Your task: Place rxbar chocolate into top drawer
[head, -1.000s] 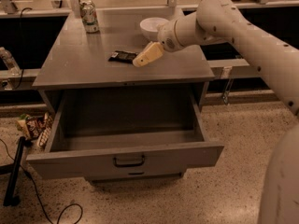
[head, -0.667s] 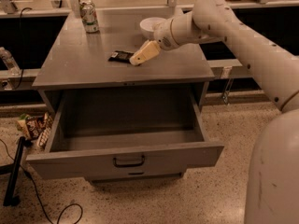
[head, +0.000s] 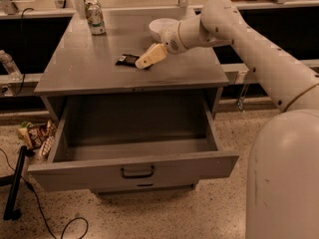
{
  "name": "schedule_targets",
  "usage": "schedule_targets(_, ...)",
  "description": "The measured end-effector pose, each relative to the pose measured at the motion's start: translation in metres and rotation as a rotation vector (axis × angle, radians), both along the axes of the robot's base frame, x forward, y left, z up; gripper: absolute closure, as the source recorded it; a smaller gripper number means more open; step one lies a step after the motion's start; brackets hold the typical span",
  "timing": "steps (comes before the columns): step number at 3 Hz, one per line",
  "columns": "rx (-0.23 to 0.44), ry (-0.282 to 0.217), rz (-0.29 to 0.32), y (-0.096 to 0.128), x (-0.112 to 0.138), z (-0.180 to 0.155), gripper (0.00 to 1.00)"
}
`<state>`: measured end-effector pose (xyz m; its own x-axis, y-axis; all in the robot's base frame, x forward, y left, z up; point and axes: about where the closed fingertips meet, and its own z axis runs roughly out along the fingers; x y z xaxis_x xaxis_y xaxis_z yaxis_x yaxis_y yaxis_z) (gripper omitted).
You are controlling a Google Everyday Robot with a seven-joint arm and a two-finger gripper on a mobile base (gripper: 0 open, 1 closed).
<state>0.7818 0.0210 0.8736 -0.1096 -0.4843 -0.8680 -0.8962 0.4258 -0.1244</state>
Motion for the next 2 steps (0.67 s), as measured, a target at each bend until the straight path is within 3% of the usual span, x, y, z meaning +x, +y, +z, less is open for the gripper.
schedule_targets(2,-0.034,0.015,0.005,0.0188,0.0079,-0.0228,0.0)
